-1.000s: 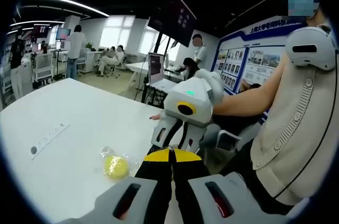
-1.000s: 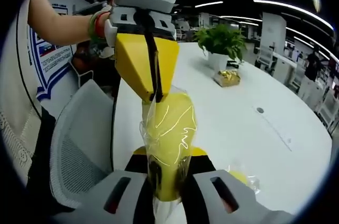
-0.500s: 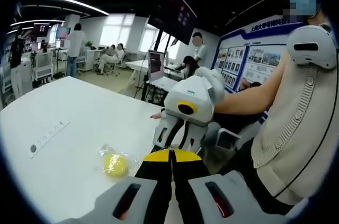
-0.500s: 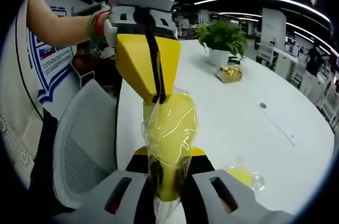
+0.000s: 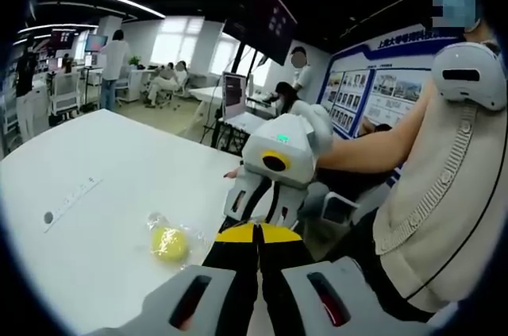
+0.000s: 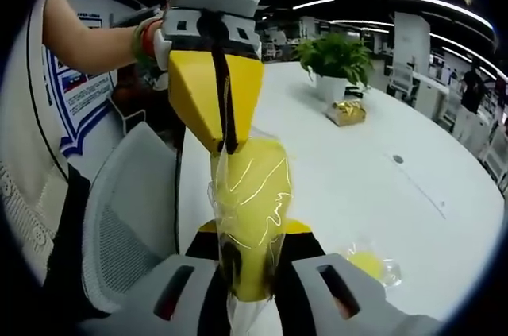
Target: Compare the silicone blocks by pressing each to a similar depth, holding the contact briefly, and releasing to observe deformation and rebound differences across the visible hardness samples.
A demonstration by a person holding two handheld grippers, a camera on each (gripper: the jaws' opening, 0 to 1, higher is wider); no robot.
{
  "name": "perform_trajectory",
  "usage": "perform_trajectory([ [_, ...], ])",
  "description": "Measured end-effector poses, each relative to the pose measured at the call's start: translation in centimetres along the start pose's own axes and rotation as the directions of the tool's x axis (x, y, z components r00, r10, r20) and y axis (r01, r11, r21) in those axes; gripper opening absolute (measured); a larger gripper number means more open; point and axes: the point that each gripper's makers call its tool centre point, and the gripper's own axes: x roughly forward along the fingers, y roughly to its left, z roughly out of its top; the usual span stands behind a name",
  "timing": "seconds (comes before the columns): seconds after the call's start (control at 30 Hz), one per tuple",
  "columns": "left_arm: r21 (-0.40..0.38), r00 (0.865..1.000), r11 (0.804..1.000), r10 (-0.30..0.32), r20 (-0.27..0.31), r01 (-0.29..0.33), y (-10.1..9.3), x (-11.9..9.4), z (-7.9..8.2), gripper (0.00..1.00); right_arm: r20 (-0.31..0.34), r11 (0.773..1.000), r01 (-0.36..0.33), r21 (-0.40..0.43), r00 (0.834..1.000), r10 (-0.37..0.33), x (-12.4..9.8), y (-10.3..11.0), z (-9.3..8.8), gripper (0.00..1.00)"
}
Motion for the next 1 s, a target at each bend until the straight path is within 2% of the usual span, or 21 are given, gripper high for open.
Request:
perform_trajectory([
  [0.07, 0.016, 1.0, 1.0, 0.014, 0.002, -0.014, 0.25, 0.0, 0.0, 0.0, 0.001, 1.0, 0.008, -0.015, 1.0, -0.008, 0.05, 0.12, -0.05, 0.11],
  [0.3, 0.011, 1.0, 1.0, 0.012, 0.007, -0.012, 0.07, -0.05, -0.03, 0.0, 0.014, 1.0, -0.009, 0.008, 1.0, 0.009, -0.02, 0.48, -0.06, 0.14],
  [1.0, -0.001, 1.0, 1.0, 0.017, 0.009, -0.017, 0.42, -0.21, -0.15, 0.0, 0.012, 1.0, 0.01, -0.007, 1.0, -0.01, 0.21, -0.24, -0.17, 0.24],
])
